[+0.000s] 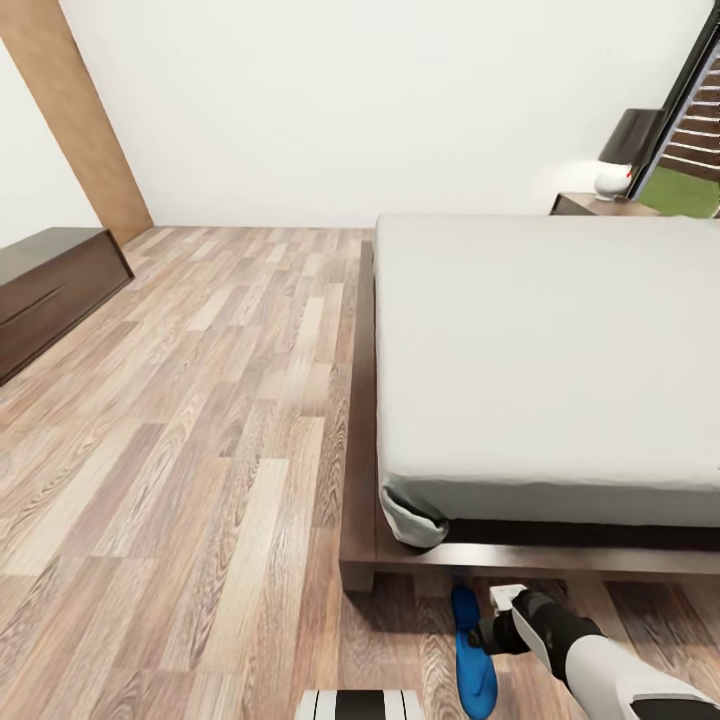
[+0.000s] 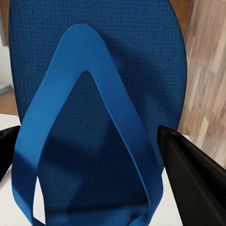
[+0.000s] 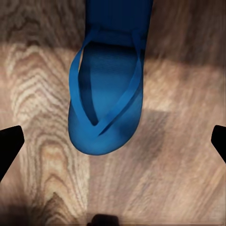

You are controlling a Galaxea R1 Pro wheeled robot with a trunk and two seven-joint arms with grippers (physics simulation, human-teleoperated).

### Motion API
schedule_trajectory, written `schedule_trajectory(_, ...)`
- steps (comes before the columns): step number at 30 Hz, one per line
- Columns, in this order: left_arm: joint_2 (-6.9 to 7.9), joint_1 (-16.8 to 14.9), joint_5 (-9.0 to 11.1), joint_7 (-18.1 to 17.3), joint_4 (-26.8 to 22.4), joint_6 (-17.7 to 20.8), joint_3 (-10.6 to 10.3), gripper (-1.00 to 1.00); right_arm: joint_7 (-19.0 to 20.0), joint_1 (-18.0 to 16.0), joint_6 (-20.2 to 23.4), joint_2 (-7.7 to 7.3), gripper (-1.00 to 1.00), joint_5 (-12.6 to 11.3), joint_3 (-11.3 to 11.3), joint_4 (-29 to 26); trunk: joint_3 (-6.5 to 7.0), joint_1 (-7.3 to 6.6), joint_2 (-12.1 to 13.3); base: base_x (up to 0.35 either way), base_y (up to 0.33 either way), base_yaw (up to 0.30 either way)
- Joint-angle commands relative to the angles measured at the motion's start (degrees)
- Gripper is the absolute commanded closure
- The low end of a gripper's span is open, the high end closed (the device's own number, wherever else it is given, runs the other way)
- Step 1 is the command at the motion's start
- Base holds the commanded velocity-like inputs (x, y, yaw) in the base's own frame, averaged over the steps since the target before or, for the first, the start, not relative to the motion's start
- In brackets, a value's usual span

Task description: In the bedroom, move the book from the bed onto either nightstand, and place the two sandals side by side next to the bed.

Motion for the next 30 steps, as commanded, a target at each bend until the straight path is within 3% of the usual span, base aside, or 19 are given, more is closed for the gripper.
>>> schedule_trajectory(1,-0.01,0.0,0.17,0.02,-0.04,-0.31,0.19,1.0,0.43,0.0,0.28,-0.05,-1.0,0.52,0.19,0.11,0.19,-0.03,0.0,0.0,0.0,0.0)
schedule_trajectory(5,-0.08,0.01,0.17,0.0,0.01,-0.31,0.19,1.0,0.36,0.03,-0.1,-0.21,-1.0,0.66,0.22,1.78,1.07,-0.14,0.05,0.0,0.0,0.0)
schedule_trajectory(13,-0.11,1.13,0.23,-2.18,0.39,-0.37,0.19,1.0,0.32,2.02,-5.16,-0.42,-1.0,0.69,0.2,4.7,2.85,-0.34,0.16,0.0,0.0,0.0)
schedule_trajectory(21,-0.07,1.66,0.29,-3.42,1.14,-0.56,0.19,1.0,0.31,4.4,-6.5,-0.65,-1.0,0.73,0.16,5.08,4.62,-0.55,0.27,0.0,0.0,0.0)
schedule_trajectory(30,-0.12,1.74,0.27,-4.5,1.57,-0.57,0.19,1.0,0.31,6.99,-13.04,-2.3,-1.0,0.63,0.09,6.69,6.61,-0.78,0.39,0.0,0.0,0.0)
